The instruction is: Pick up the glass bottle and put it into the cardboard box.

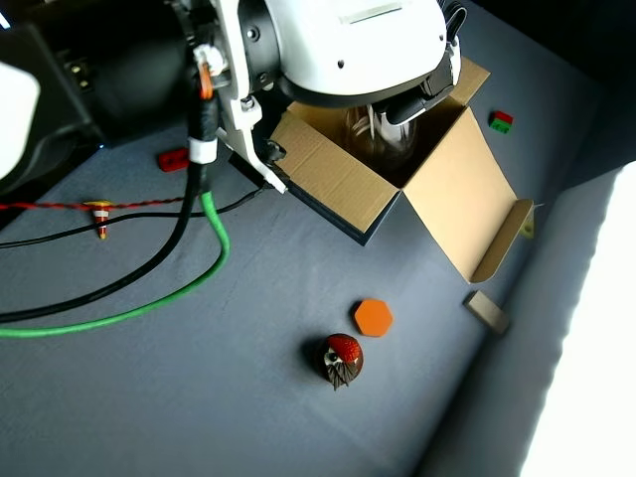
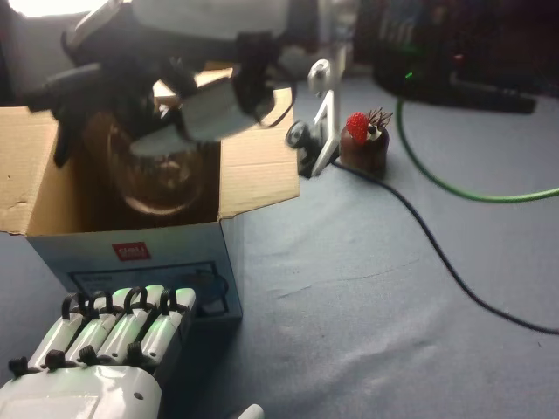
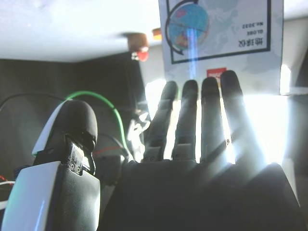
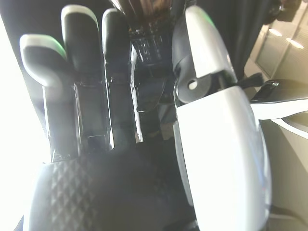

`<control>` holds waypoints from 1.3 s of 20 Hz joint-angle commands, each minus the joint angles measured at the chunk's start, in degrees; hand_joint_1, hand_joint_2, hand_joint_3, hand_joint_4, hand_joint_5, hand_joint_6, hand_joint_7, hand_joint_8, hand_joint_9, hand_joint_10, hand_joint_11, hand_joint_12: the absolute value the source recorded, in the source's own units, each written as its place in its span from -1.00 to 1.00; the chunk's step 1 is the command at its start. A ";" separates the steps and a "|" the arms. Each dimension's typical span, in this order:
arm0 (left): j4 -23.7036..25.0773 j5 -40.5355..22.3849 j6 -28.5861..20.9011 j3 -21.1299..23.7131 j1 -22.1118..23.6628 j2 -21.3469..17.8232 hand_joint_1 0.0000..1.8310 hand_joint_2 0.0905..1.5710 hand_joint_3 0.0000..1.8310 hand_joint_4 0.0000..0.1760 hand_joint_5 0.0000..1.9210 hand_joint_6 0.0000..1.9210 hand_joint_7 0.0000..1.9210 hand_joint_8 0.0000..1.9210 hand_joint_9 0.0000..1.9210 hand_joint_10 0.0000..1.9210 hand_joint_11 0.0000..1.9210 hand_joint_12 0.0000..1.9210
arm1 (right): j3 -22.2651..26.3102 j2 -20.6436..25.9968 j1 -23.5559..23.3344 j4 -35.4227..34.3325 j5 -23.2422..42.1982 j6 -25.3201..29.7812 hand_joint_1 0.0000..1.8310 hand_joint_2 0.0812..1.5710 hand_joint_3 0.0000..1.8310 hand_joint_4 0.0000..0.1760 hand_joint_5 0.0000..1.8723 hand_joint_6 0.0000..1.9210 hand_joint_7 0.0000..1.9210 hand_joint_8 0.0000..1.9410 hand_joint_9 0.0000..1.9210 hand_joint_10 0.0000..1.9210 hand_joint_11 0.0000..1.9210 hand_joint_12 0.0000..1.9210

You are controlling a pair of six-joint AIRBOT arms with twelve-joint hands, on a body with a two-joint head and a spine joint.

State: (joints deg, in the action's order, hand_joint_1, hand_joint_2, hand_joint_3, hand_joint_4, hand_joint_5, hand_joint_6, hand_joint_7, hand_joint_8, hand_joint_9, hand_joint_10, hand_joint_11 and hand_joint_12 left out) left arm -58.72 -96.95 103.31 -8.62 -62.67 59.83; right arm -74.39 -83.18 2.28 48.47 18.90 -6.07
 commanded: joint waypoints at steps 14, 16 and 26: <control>4.45 -4.11 -1.29 0.11 -0.26 -0.09 -0.88 0.54 -1.00 -1.00 -0.87 -0.99 -0.89 -1.00 -0.91 -0.99 -1.00 -0.60 | -0.88 -2.53 -1.02 -2.56 -1.24 -2.42 0.34 0.51 -1.00 -1.00 -0.12 0.22 0.09 0.11 0.11 0.28 -0.09 0.73; 4.44 -4.11 -1.29 0.11 -0.28 -0.09 -0.89 0.54 -1.00 -1.00 -0.87 -1.00 -0.89 -1.00 -0.91 -1.00 -1.00 -0.60 | -0.88 -2.63 -0.95 -2.56 -1.25 -2.88 0.34 0.51 -1.00 -1.00 -0.12 0.23 0.08 0.10 0.10 0.27 -0.09 0.73; 4.43 -4.11 -1.29 0.14 -0.27 -0.10 -0.87 0.54 -1.00 -1.00 -0.87 -1.00 -0.89 -1.00 -0.91 -1.00 -1.00 -0.62 | -0.89 -3.47 0.52 -2.63 -2.61 -4.42 0.28 0.55 -1.00 -1.00 -0.28 0.48 -0.08 0.27 -0.11 0.33 -0.26 0.84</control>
State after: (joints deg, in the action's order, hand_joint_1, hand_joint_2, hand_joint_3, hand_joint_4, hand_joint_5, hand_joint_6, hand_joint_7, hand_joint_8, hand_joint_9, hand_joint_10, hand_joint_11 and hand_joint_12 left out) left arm -59.11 -96.95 102.30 -8.62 -63.02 59.83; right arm -75.22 -86.76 3.42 47.11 11.29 -10.44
